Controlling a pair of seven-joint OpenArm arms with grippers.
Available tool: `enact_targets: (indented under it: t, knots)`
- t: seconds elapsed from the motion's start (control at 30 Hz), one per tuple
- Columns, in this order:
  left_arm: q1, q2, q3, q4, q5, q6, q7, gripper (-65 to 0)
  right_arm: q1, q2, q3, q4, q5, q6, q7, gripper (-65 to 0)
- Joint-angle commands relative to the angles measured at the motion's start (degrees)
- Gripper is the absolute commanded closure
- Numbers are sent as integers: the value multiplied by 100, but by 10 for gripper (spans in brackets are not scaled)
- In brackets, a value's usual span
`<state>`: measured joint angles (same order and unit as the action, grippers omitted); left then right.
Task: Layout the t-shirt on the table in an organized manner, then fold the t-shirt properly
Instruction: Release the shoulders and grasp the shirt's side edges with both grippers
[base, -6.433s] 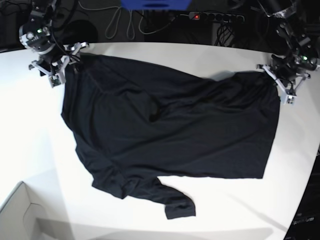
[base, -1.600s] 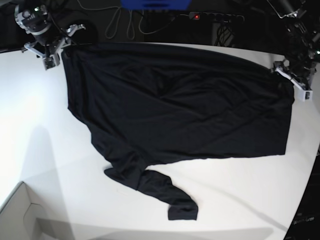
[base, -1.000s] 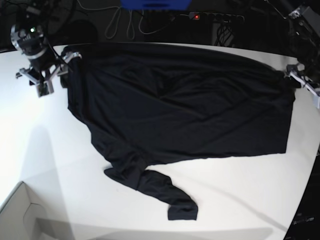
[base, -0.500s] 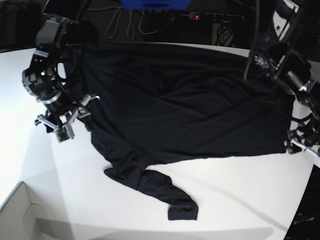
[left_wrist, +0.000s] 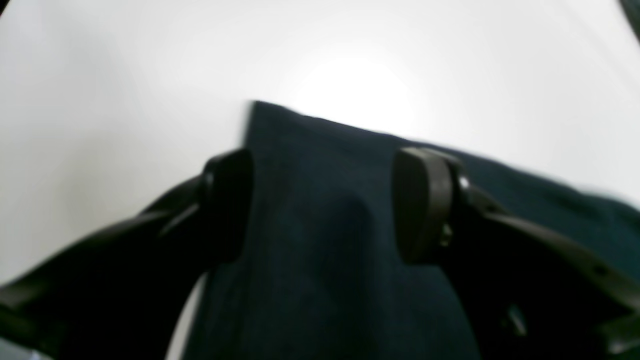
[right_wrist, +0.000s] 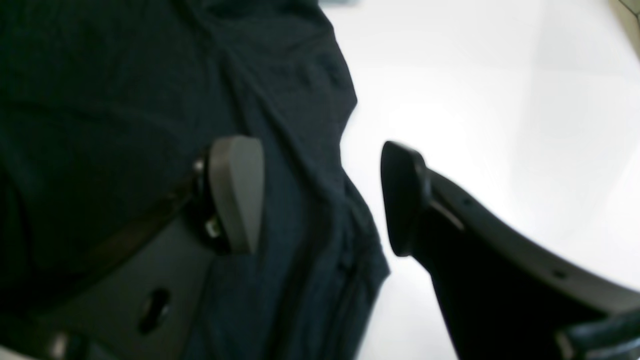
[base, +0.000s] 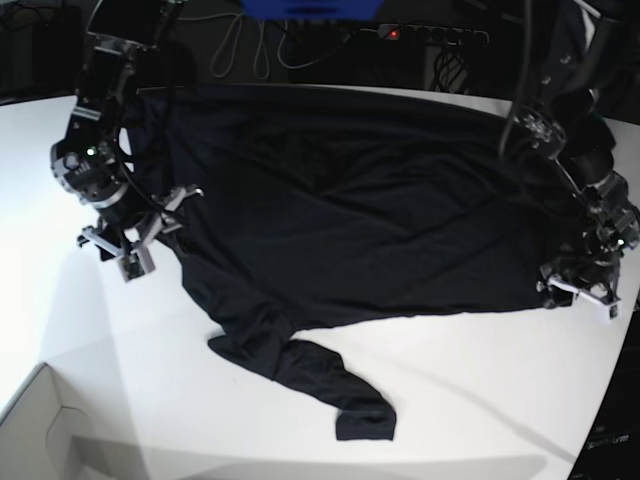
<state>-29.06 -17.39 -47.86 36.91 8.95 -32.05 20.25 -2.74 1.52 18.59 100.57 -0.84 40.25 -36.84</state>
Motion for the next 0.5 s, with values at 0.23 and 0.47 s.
enact_targets:
  t: [0.23, 0.47]
  knots:
    - [-167, -402, 465, -249, -601, 581, -447, -420, 85, 134, 18, 83, 80, -25, 146, -383]
    - [-123, -340, 860, -293, -592, 599, -421, -420, 85, 116, 18, 83, 80, -25, 146, -383]
